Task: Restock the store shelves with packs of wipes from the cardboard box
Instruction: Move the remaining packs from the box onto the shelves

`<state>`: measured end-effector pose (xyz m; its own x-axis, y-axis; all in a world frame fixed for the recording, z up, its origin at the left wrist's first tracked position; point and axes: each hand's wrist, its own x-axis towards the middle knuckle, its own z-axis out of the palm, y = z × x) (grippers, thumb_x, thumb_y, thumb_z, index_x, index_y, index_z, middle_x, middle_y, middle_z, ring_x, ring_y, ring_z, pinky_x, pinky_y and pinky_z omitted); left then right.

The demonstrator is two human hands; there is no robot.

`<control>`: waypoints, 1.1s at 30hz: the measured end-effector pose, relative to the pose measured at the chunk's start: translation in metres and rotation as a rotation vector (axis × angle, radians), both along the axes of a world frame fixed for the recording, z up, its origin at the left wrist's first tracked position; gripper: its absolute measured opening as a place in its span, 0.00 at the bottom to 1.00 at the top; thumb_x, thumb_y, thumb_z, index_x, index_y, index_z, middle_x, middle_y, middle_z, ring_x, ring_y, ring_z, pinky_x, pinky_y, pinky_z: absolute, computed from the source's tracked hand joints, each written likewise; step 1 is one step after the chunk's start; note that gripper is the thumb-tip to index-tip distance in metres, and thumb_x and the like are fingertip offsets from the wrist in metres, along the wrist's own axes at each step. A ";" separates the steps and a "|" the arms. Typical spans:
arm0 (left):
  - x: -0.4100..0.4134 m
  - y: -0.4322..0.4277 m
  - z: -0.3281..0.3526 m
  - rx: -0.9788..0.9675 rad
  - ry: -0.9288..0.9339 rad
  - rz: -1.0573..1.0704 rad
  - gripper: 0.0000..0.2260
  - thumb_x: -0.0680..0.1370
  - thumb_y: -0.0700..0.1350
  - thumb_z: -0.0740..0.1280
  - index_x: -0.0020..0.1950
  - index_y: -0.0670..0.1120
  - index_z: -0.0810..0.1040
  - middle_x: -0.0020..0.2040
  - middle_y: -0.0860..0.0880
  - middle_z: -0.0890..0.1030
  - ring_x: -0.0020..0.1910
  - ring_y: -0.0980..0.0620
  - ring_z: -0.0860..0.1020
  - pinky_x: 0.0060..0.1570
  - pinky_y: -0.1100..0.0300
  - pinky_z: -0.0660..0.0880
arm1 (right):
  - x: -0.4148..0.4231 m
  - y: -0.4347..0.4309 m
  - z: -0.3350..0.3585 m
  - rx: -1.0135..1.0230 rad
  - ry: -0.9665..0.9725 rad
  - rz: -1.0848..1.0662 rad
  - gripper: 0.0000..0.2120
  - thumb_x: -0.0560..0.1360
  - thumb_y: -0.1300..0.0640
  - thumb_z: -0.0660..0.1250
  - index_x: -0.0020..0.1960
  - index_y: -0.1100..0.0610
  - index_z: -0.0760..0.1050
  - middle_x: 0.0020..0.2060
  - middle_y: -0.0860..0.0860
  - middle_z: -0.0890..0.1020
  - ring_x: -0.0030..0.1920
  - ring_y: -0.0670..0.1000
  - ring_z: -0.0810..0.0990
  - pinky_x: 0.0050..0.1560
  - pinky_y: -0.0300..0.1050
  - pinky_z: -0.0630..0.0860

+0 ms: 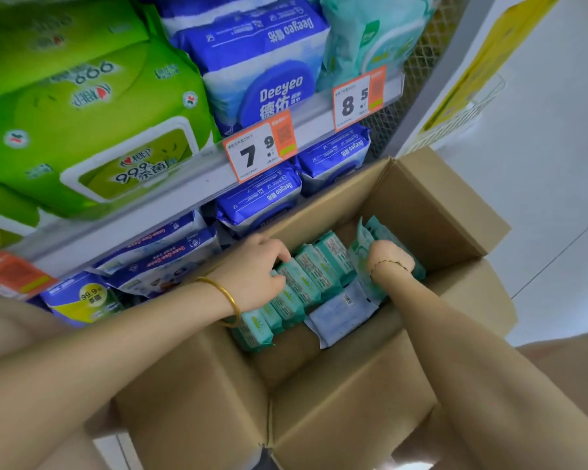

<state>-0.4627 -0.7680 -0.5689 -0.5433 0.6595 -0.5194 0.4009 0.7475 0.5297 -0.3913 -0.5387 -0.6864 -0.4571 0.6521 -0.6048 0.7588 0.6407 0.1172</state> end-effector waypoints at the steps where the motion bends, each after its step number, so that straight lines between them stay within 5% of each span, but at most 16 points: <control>1: -0.001 0.000 0.002 -0.007 -0.029 0.020 0.15 0.77 0.44 0.63 0.63 0.49 0.71 0.65 0.48 0.68 0.58 0.50 0.75 0.61 0.53 0.73 | -0.005 0.003 0.016 -0.154 0.041 -0.110 0.15 0.76 0.67 0.60 0.62 0.63 0.73 0.60 0.59 0.77 0.54 0.56 0.76 0.45 0.41 0.76; 3: 0.001 -0.001 0.008 0.005 -0.134 0.082 0.13 0.78 0.42 0.62 0.62 0.47 0.72 0.59 0.47 0.73 0.53 0.49 0.78 0.55 0.50 0.77 | -0.014 0.002 0.063 -0.497 0.016 -0.230 0.11 0.76 0.65 0.63 0.59 0.64 0.75 0.52 0.58 0.81 0.47 0.54 0.79 0.45 0.40 0.79; 5: 0.008 -0.002 0.018 0.050 -0.319 0.226 0.13 0.79 0.40 0.60 0.63 0.45 0.69 0.53 0.44 0.73 0.48 0.48 0.79 0.51 0.50 0.80 | -0.012 -0.007 0.108 -0.763 -0.006 -0.269 0.03 0.76 0.64 0.65 0.46 0.59 0.77 0.35 0.51 0.84 0.37 0.48 0.81 0.43 0.43 0.79; 6: 0.011 -0.004 0.024 0.071 -0.409 0.324 0.15 0.80 0.39 0.59 0.67 0.42 0.67 0.53 0.42 0.74 0.46 0.48 0.79 0.47 0.51 0.80 | -0.010 -0.012 0.122 -0.870 0.066 -0.269 0.07 0.76 0.65 0.65 0.40 0.57 0.75 0.30 0.49 0.83 0.33 0.46 0.82 0.41 0.42 0.79; 11: 0.024 -0.030 0.059 0.290 -0.692 0.631 0.14 0.80 0.44 0.61 0.62 0.39 0.71 0.46 0.44 0.81 0.38 0.49 0.80 0.31 0.61 0.78 | 0.004 -0.048 0.167 -1.171 0.406 -0.125 0.07 0.72 0.68 0.67 0.38 0.58 0.77 0.36 0.52 0.83 0.37 0.49 0.82 0.48 0.47 0.80; 15: 0.034 -0.068 0.088 0.454 -0.583 0.688 0.13 0.78 0.41 0.64 0.61 0.38 0.70 0.52 0.42 0.81 0.37 0.51 0.80 0.25 0.65 0.76 | 0.008 -0.079 0.202 -1.283 0.464 0.030 0.04 0.70 0.66 0.71 0.40 0.60 0.78 0.36 0.51 0.85 0.37 0.47 0.84 0.45 0.45 0.81; 18: 0.044 -0.097 0.127 0.530 -0.543 0.637 0.03 0.79 0.39 0.62 0.50 0.43 0.75 0.43 0.46 0.81 0.30 0.55 0.80 0.25 0.66 0.75 | 0.006 -0.108 0.236 -1.291 0.465 0.169 0.20 0.58 0.50 0.81 0.44 0.57 0.80 0.40 0.53 0.85 0.38 0.49 0.85 0.44 0.49 0.82; 23: 0.044 -0.150 0.210 0.629 -0.417 0.531 0.04 0.78 0.40 0.62 0.48 0.44 0.77 0.42 0.45 0.83 0.32 0.53 0.80 0.28 0.65 0.77 | -0.010 -0.156 0.313 -1.300 0.610 0.409 0.29 0.57 0.45 0.80 0.50 0.63 0.79 0.43 0.56 0.85 0.38 0.50 0.85 0.39 0.50 0.82; 28: 0.016 -0.196 0.280 0.814 -0.065 0.608 0.02 0.75 0.42 0.65 0.44 0.45 0.75 0.36 0.50 0.83 0.29 0.56 0.79 0.27 0.65 0.77 | -0.049 -0.208 0.384 -1.263 0.916 0.549 0.06 0.65 0.58 0.75 0.36 0.53 0.78 0.33 0.47 0.84 0.31 0.44 0.82 0.34 0.41 0.79; 33: -0.045 -0.222 0.317 0.980 0.201 0.706 0.03 0.78 0.37 0.63 0.50 0.40 0.75 0.44 0.44 0.80 0.33 0.57 0.81 0.37 0.65 0.81 | -0.116 -0.263 0.433 -1.029 1.274 0.530 0.16 0.73 0.61 0.69 0.34 0.53 0.63 0.30 0.51 0.76 0.26 0.43 0.77 0.24 0.36 0.74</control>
